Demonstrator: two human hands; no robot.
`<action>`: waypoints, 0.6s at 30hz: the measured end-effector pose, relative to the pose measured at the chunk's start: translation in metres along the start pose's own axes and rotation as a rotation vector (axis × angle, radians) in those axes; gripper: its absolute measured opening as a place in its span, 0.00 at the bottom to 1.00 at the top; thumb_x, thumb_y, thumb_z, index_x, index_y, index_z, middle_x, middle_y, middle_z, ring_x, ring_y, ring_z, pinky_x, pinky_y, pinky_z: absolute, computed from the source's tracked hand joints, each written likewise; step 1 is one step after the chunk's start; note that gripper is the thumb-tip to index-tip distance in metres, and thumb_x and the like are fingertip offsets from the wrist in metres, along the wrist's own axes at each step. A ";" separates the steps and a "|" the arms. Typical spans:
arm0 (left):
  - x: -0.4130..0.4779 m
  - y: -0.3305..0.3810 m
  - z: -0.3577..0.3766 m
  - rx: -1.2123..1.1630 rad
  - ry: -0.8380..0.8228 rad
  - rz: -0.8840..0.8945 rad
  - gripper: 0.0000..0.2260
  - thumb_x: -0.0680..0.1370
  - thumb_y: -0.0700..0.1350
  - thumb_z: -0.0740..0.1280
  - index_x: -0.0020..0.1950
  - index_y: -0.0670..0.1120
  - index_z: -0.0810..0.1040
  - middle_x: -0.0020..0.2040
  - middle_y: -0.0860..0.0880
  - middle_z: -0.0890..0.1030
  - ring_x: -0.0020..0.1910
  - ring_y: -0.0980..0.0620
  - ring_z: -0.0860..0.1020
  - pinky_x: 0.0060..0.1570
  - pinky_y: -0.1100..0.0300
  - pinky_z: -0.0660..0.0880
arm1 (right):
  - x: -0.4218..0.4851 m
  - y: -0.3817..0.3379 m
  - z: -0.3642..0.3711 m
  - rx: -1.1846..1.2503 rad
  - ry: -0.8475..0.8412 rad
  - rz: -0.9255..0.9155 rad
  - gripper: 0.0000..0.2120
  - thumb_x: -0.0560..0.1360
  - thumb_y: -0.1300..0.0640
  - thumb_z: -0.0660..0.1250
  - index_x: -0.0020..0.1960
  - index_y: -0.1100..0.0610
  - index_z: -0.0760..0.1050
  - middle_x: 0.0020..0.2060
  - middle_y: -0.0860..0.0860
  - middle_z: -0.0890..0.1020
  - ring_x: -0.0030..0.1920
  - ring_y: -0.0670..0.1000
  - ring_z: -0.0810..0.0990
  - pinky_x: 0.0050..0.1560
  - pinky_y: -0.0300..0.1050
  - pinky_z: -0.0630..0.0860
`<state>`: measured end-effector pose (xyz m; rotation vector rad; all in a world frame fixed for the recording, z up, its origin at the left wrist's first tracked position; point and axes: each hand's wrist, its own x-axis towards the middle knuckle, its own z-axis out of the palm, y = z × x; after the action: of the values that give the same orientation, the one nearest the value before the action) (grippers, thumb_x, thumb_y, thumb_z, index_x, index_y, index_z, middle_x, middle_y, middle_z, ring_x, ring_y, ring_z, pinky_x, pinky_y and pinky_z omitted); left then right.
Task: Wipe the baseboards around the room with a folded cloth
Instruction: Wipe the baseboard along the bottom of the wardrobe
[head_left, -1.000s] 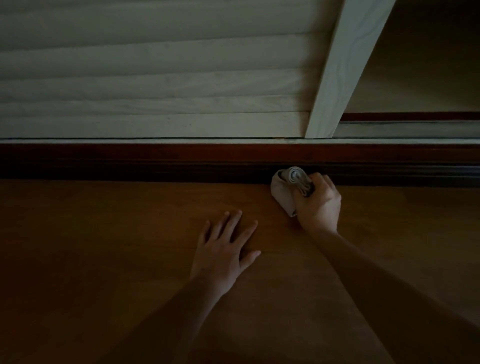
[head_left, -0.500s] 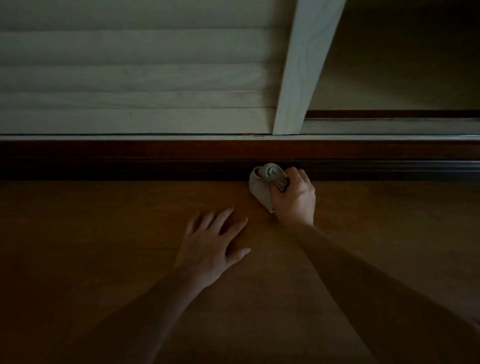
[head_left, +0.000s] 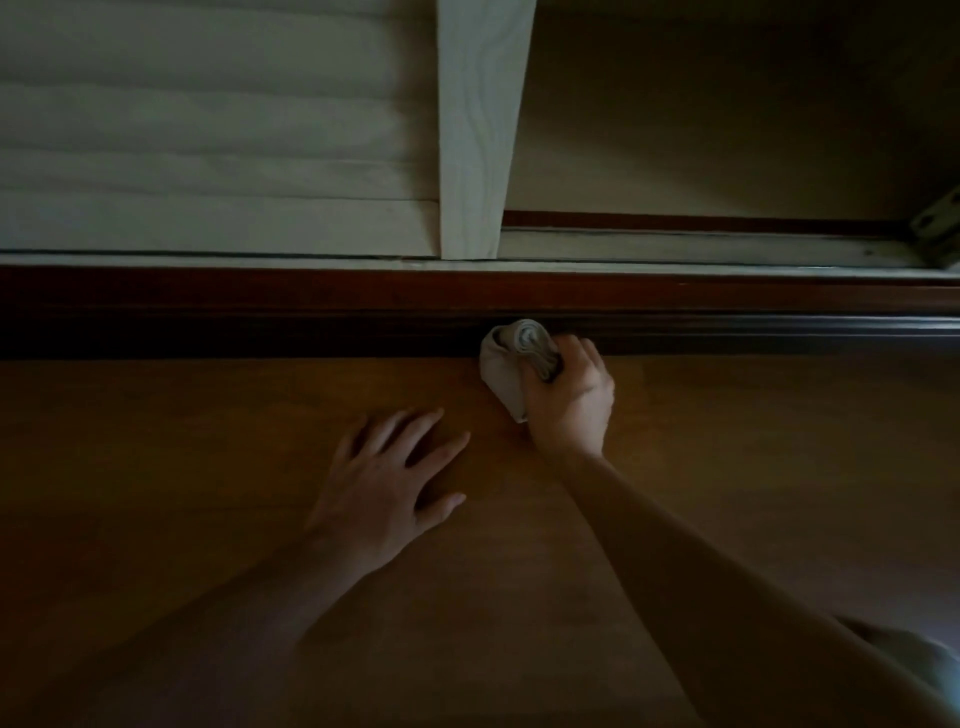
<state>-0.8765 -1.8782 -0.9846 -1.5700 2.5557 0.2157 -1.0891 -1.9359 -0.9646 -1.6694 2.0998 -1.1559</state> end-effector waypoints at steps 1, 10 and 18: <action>0.000 0.000 -0.001 0.000 0.004 -0.001 0.32 0.76 0.72 0.36 0.80 0.66 0.48 0.82 0.55 0.49 0.80 0.49 0.49 0.76 0.41 0.50 | 0.002 0.000 0.000 0.012 -0.014 -0.014 0.09 0.73 0.58 0.71 0.51 0.61 0.79 0.45 0.54 0.79 0.43 0.51 0.77 0.41 0.45 0.73; 0.000 0.000 -0.001 -0.013 0.008 -0.005 0.30 0.78 0.71 0.42 0.79 0.64 0.57 0.81 0.54 0.57 0.78 0.47 0.56 0.75 0.41 0.56 | -0.004 -0.012 0.011 0.056 0.015 0.072 0.09 0.72 0.53 0.72 0.49 0.57 0.78 0.44 0.49 0.79 0.42 0.46 0.75 0.40 0.41 0.70; 0.005 0.011 -0.006 -0.039 0.003 -0.057 0.30 0.78 0.70 0.43 0.78 0.63 0.60 0.79 0.52 0.62 0.76 0.44 0.60 0.72 0.40 0.60 | -0.006 -0.013 0.012 0.043 0.048 0.103 0.08 0.73 0.55 0.71 0.47 0.59 0.77 0.43 0.50 0.78 0.41 0.48 0.76 0.39 0.43 0.71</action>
<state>-0.8888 -1.8784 -0.9789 -1.6553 2.5202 0.2591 -1.0705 -1.9368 -0.9657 -1.5108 2.1465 -1.2119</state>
